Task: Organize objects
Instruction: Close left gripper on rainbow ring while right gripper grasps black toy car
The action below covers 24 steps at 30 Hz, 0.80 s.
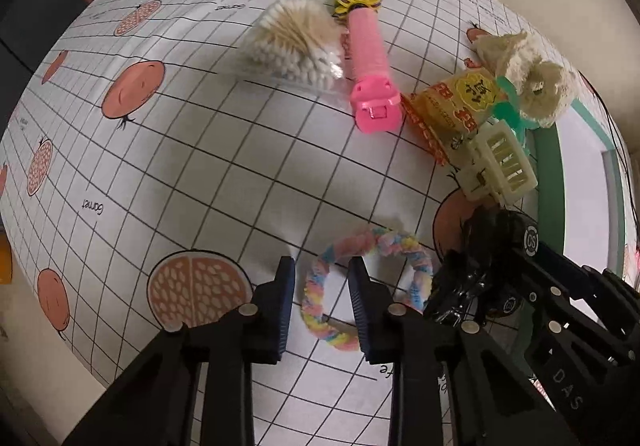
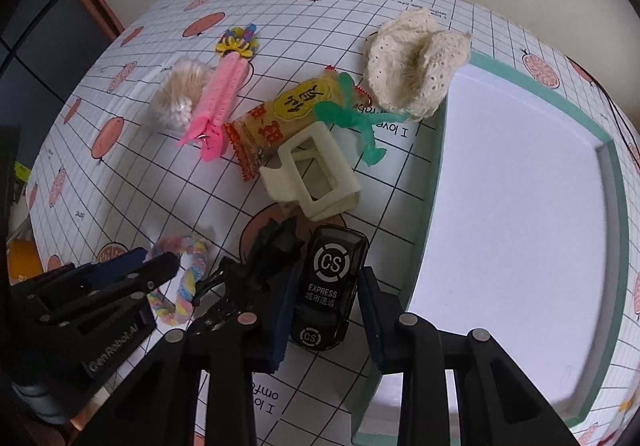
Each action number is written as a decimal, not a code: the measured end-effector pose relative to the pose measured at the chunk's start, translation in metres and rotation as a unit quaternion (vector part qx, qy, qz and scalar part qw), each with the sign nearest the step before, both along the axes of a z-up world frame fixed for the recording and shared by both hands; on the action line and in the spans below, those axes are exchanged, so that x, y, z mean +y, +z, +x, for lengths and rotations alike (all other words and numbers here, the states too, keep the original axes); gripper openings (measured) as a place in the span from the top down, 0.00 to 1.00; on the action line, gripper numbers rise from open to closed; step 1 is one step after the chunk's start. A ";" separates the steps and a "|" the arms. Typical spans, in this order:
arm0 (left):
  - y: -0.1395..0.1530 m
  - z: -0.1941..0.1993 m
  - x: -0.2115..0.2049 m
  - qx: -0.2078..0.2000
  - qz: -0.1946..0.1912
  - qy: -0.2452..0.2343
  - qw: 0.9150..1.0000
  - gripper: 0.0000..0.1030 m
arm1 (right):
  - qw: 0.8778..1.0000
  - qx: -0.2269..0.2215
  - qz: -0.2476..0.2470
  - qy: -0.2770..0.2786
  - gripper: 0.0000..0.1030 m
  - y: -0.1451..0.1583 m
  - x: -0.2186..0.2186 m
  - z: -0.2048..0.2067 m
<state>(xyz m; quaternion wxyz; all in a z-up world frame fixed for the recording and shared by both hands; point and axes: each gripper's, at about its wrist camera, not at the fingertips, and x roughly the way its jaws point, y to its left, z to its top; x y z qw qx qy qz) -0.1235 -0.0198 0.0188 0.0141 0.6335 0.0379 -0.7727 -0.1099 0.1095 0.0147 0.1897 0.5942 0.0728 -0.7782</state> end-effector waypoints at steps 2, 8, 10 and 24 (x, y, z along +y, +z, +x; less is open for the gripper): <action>0.000 0.000 0.003 0.000 -0.012 -0.006 1.000 0.74 | 1.000 -0.002 -0.004 -0.002 0.68 0.000 0.002 -0.001; 0.001 -0.002 0.002 0.007 -0.020 -0.014 1.000 0.90 | 1.000 -0.010 -0.009 -0.009 0.68 0.000 0.001 -0.004; 0.001 -0.002 -0.002 0.007 -0.016 -0.012 1.000 0.92 | 1.000 -0.009 -0.006 -0.007 0.68 0.000 0.001 -0.003; 0.012 -0.005 -0.024 0.019 -0.009 -0.014 1.000 0.94 | 1.000 -0.012 0.000 -0.014 0.67 -0.003 -0.003 -0.008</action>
